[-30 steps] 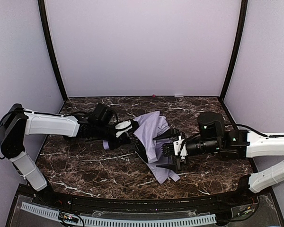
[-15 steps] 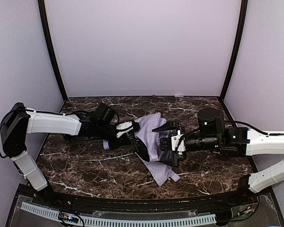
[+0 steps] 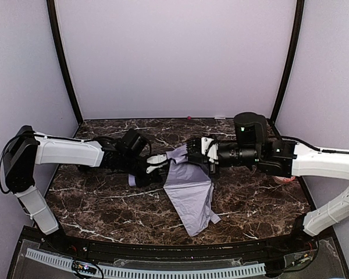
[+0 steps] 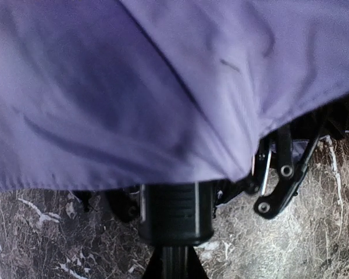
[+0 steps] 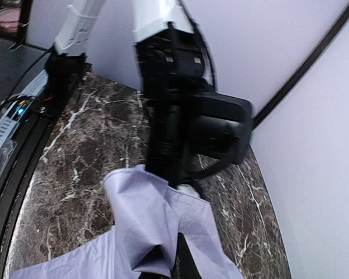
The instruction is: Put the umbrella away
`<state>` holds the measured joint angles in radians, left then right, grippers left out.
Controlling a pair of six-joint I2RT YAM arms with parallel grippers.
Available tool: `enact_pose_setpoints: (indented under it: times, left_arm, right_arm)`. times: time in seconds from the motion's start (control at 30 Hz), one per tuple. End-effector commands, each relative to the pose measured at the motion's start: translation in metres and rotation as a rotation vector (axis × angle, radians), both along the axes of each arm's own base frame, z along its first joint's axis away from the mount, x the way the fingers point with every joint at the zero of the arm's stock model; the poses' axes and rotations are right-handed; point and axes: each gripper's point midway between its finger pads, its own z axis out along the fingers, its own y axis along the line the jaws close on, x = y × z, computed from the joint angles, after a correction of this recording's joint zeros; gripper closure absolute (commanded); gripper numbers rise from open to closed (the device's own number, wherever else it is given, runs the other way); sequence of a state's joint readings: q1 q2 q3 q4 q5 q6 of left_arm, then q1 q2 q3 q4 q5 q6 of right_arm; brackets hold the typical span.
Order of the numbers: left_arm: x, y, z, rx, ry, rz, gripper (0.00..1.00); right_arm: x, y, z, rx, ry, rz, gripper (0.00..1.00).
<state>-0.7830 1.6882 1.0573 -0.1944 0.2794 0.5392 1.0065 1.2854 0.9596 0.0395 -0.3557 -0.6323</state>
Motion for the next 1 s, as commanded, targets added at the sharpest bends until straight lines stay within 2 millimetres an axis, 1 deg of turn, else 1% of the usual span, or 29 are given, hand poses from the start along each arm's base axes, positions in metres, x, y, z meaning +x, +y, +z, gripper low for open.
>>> enact_pose_setpoints:
  times: [0.0,0.07,0.1,0.13,0.2,0.3,0.4,0.47,0.5,0.57,0.67,0.7,0.77,0.8,0.87,0.9,0.97]
  left_arm:
    - [-0.009,-0.014,0.013,0.018,-0.054,-0.072,1.00]
    - [-0.015,-0.016,0.013,0.022,-0.058,-0.091,1.00]
    - [-0.018,-0.017,0.014,0.022,-0.060,-0.102,1.00]
    - [-0.021,-0.018,0.014,0.023,-0.063,-0.113,1.00]
    - [-0.027,-0.019,0.017,0.022,-0.078,-0.125,1.00]
    - [-0.029,-0.019,0.025,0.003,-0.102,-0.117,1.00]
    - [-0.027,-0.016,0.031,-0.023,-0.139,-0.101,1.00]
    - [-0.025,-0.014,0.027,-0.015,-0.151,-0.089,1.00]
    - [-0.024,-0.013,0.023,-0.004,-0.155,-0.084,1.00]
    - [-0.020,-0.012,0.012,0.026,-0.154,-0.077,1.00]
    - [-0.013,-0.012,-0.003,0.057,-0.161,-0.061,1.00]
    - [-0.010,-0.012,-0.008,0.064,-0.166,-0.051,1.00]
    - [-0.004,-0.012,-0.019,0.089,-0.173,-0.042,0.99]
    - [-0.002,-0.011,-0.024,0.101,-0.175,-0.039,0.90]
    - [0.001,-0.011,-0.030,0.119,-0.173,-0.038,0.65]
    - [0.001,-0.009,-0.033,0.127,-0.178,-0.040,0.54]
    - [0.003,-0.003,-0.037,0.138,-0.207,-0.028,0.39]
  right_arm:
    - [0.061,-0.012,0.053,0.185,0.131,-0.212,1.00]
    - [0.089,-0.019,0.055,0.197,0.168,-0.309,1.00]
    - [0.099,-0.019,0.056,0.197,0.177,-0.334,1.00]
    - [0.106,-0.020,0.051,0.179,0.192,-0.353,1.00]
    - [0.115,-0.020,0.041,0.158,0.208,-0.369,1.00]
    - [0.125,-0.023,0.026,0.157,0.240,-0.388,1.00]
    - [0.127,-0.025,0.013,0.145,0.275,-0.382,1.00]
    - [0.125,-0.024,-0.002,0.118,0.303,-0.369,1.00]
    - [0.123,-0.023,-0.010,0.101,0.321,-0.361,0.99]
    - [0.122,-0.023,-0.032,0.061,0.358,-0.365,0.97]
    - [0.115,-0.023,-0.064,0.008,0.408,-0.354,0.96]
    - [0.111,-0.023,-0.072,-0.005,0.425,-0.339,0.96]
    - [0.102,-0.022,-0.080,-0.002,0.458,-0.303,0.96]
    - [0.098,-0.022,-0.081,0.007,0.471,-0.287,0.96]
    - [0.093,-0.023,-0.081,0.023,0.473,-0.267,0.96]
    - [0.092,-0.024,-0.082,0.027,0.468,-0.266,0.96]
    - [0.091,-0.026,-0.086,0.023,0.458,-0.269,0.96]
